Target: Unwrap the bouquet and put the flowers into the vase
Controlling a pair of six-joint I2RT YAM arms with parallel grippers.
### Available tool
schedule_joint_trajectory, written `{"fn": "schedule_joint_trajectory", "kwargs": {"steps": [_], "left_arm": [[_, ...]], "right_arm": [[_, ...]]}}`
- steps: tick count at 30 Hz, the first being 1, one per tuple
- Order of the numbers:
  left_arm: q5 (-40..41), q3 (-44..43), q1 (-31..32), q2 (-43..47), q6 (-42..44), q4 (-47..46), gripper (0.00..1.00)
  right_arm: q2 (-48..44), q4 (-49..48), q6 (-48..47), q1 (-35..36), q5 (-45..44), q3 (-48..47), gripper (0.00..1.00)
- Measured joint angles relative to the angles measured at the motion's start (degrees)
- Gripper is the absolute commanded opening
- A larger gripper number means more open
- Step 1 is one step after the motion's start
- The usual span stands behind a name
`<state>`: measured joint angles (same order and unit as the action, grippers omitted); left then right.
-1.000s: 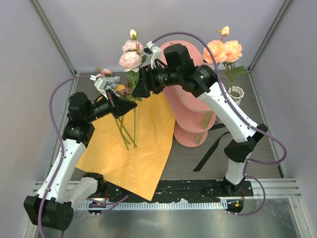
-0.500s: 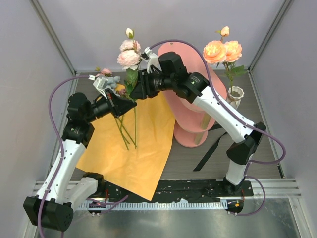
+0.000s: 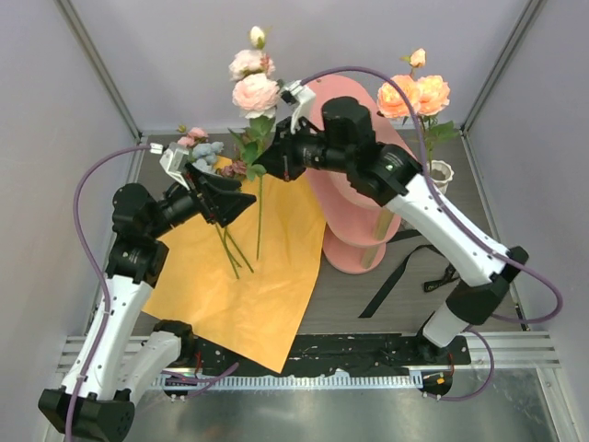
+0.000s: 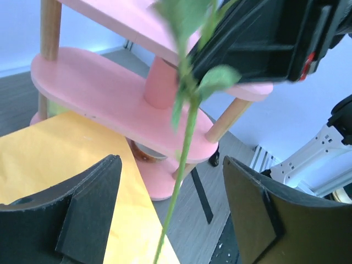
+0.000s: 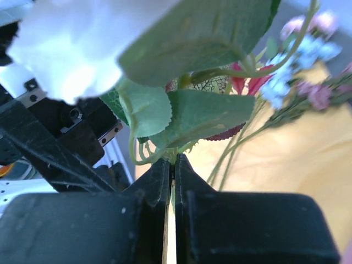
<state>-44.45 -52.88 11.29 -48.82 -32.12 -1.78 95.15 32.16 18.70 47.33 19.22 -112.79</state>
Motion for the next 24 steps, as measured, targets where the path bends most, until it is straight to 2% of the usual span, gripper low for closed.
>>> {"fn": "schedule_joint_trajectory", "kwargs": {"steps": [3,8,12,17,24], "left_arm": [[0.83,0.17,0.00,2.43,0.81,0.22,0.81],[1.33,0.96,0.00,4.39,1.62,0.46,0.82],[1.57,1.84,0.00,4.35,1.77,1.36,0.83],[1.84,2.47,0.00,3.93,1.33,1.66,0.82],[1.81,3.61,0.00,3.54,0.59,1.33,0.83]], "right_arm": [[-7.26,-4.55,-4.98,0.02,-3.85,4.31,0.01],[-27.80,-24.11,-13.70,-0.09,-10.27,20.46,0.01],[-37.33,-41.48,-20.22,-0.04,-15.91,25.46,0.01],[-41.94,-62.18,-29.88,-0.04,-26.82,29.75,0.01],[-37.00,-78.23,-50.90,-0.04,-44.06,30.53,0.01]]}}
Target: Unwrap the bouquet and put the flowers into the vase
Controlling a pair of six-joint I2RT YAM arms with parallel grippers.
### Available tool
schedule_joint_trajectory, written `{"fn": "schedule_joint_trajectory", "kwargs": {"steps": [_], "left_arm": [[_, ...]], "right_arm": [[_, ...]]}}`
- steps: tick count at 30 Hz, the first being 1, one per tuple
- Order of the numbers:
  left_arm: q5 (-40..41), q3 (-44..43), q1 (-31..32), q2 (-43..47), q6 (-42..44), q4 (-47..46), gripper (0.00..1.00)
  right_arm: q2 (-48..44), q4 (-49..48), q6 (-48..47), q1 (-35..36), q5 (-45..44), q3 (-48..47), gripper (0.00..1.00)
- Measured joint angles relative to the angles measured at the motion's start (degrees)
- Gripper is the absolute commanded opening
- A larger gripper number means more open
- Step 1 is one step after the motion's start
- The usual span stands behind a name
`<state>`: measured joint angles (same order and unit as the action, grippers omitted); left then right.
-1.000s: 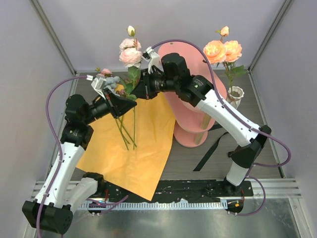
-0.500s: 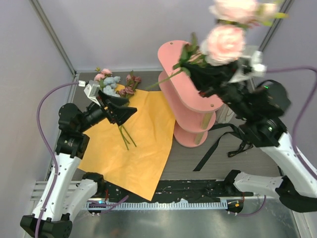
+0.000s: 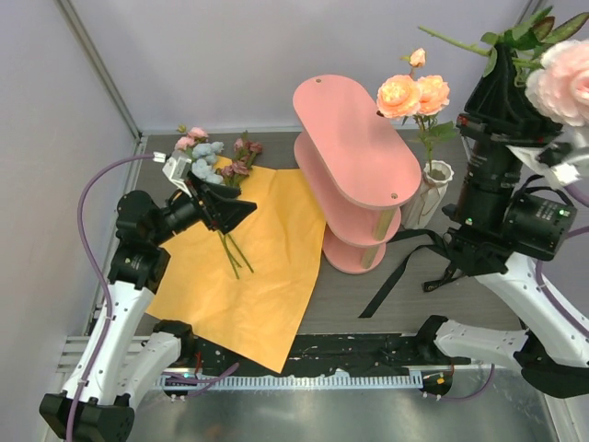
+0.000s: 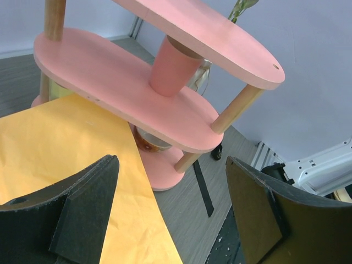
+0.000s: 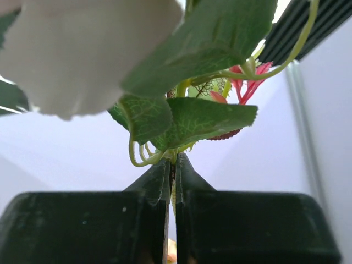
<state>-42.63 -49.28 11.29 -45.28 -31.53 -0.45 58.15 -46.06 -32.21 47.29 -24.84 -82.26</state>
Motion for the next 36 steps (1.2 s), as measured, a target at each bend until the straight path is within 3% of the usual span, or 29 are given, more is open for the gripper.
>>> {"fn": "schedule_joint_trajectory", "kwargs": {"steps": [6,10,20,29,36], "left_arm": [[-0.02,0.48,0.00,-0.81,-0.85,-0.17,0.83],[-0.04,0.85,0.00,-1.27,-1.09,-0.24,0.83],[-1.11,0.90,0.00,-1.99,-1.27,-0.20,0.83],[-2.01,1.88,0.00,-2.14,-1.29,-0.26,0.83],[-2.64,2.51,0.00,-2.80,-1.64,-1.64,0.83]], "right_arm": [[6.82,-3.37,-18.40,-0.96,-15.02,-3.82,0.01],[9.64,3.19,-21.24,-5.35,-24.85,-5.84,0.01],[7.69,40.22,5.99,-28.46,-29.22,-7.32,0.01],[7.23,60.94,22.29,-32.41,-25.44,-12.15,0.01],[5.77,67.67,29.31,-32.48,-21.92,-14.03,0.01]]}}
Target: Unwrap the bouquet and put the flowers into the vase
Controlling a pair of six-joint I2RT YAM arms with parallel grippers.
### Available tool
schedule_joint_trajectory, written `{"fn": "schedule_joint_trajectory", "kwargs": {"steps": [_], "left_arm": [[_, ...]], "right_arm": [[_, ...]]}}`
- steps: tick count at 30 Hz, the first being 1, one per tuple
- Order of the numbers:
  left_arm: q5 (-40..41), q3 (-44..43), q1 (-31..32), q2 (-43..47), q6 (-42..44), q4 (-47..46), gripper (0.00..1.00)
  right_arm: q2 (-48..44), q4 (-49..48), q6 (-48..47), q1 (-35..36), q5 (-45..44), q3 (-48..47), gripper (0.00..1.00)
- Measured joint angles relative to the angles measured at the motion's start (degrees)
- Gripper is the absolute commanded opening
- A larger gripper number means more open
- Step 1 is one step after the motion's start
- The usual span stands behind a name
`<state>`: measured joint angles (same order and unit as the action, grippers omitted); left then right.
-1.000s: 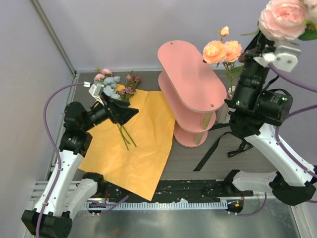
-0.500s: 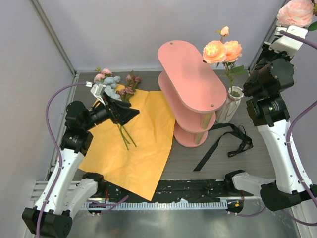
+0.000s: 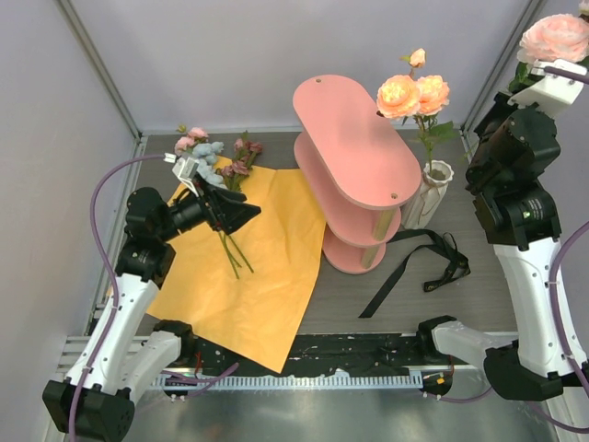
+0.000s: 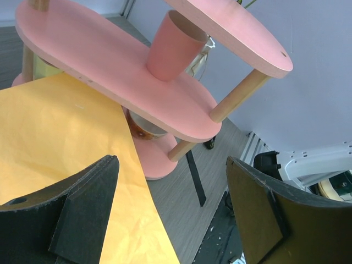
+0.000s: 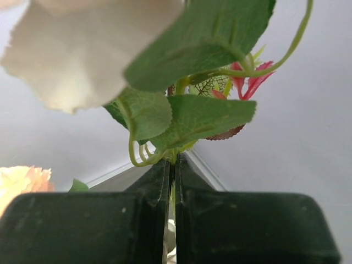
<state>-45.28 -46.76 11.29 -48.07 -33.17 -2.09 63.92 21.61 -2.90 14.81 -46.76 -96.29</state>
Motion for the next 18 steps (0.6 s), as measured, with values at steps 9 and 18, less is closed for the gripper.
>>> {"fn": "schedule_joint_trajectory", "kwargs": {"steps": [9,18], "left_arm": [[-0.24,0.46,0.00,-0.02,-1.14,-0.94,0.84],[2.89,2.34,0.00,0.63,-3.78,-0.72,0.84]], "right_arm": [[-2.29,-1.68,3.98,-0.24,3.93,11.52,0.01],[-9.09,-12.90,6.01,-2.03,5.97,32.76,0.04]]}}
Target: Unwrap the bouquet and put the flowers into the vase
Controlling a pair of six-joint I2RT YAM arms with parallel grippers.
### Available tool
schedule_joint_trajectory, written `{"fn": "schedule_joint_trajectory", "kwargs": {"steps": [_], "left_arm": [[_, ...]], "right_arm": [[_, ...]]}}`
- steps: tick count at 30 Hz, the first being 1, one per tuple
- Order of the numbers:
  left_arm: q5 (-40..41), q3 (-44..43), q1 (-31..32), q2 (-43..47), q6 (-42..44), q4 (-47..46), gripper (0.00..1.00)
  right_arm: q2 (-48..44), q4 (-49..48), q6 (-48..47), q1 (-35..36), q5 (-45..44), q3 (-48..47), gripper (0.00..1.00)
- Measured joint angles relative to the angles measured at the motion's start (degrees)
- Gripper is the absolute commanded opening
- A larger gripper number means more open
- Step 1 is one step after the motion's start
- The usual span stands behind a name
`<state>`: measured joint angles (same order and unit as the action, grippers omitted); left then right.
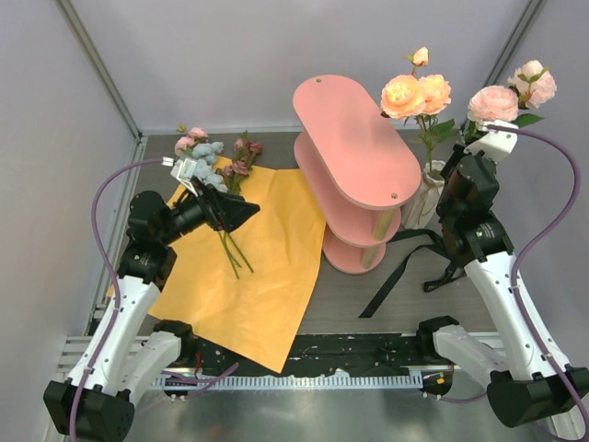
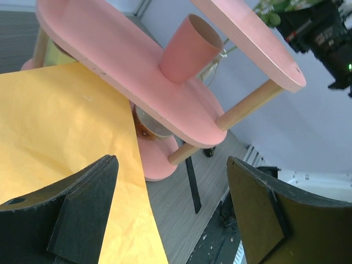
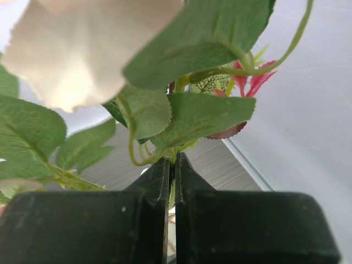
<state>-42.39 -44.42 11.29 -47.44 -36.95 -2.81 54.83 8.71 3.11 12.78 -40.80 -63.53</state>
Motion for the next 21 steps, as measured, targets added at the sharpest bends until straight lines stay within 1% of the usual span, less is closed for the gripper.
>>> {"fn": "schedule_joint_trajectory", "kwargs": {"steps": [5,9,14,16,18,21], "left_arm": [[7.63,-0.02,0.00,-0.74,-4.83,1.60,0.85],[12.22,-0.02,-0.13,-3.37,-9.25,5.03,0.84],[14.27,0.00,-0.17,-6.01,-11.96,9.01,0.85],[14.60,0.00,-0.17,-5.64,-12.17,9.62,0.85],[14.82,-0.04,-0.17,-5.33,-12.15,10.38,0.85],[14.97,-0.17,-0.22,-5.29,-11.93,11.41,0.85]], "right_arm": [[-2.34,-5.84,0.90,-1.18,0.63,6.43,0.07],[-0.96,-7.15,2.03,-1.84,1.79,7.41,0.08],[2.78,-5.90,4.24,-3.06,3.37,7.08,0.12],[5.03,-3.80,4.92,-3.39,3.91,5.81,0.16],[7.48,-1.42,5.70,-3.65,4.52,3.82,0.23],[9.64,1.60,6.71,-3.89,5.60,1.38,0.41]]}}
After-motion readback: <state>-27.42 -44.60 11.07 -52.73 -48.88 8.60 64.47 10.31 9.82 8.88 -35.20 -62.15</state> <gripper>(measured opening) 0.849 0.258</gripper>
